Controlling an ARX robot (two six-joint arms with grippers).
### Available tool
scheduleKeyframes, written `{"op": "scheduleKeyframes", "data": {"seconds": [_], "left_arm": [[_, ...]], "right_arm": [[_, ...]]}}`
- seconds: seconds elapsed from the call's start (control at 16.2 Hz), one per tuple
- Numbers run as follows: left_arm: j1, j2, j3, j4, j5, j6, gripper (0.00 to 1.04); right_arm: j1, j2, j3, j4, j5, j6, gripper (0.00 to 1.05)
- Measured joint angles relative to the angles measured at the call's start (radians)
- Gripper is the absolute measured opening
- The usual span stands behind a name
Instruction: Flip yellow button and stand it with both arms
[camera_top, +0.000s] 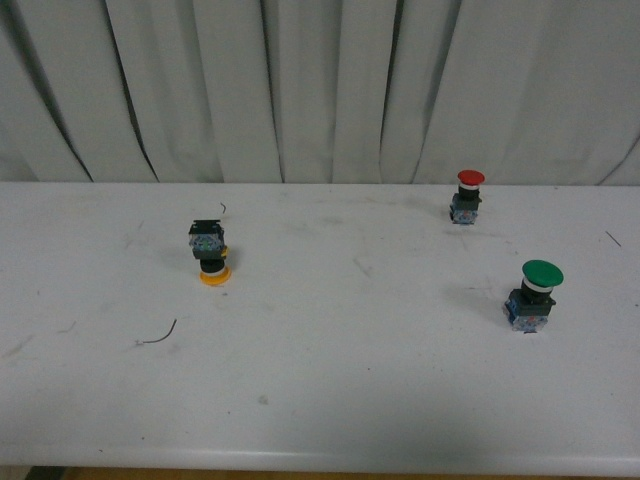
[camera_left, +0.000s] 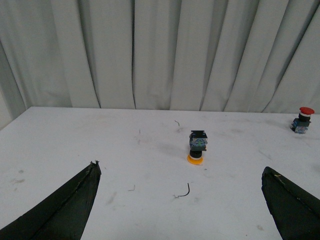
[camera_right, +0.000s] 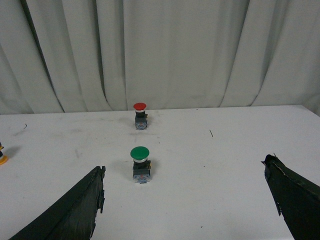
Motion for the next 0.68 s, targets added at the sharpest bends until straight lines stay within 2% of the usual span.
{"op": "scheduleKeyframes", "data": {"seconds": [0.68], "left_arm": [[0.0, 0.0, 0.0, 0.0, 0.0, 0.0, 0.98]], "right_arm": [[0.0, 0.0, 0.0, 0.0, 0.0, 0.0, 0.98]]}}
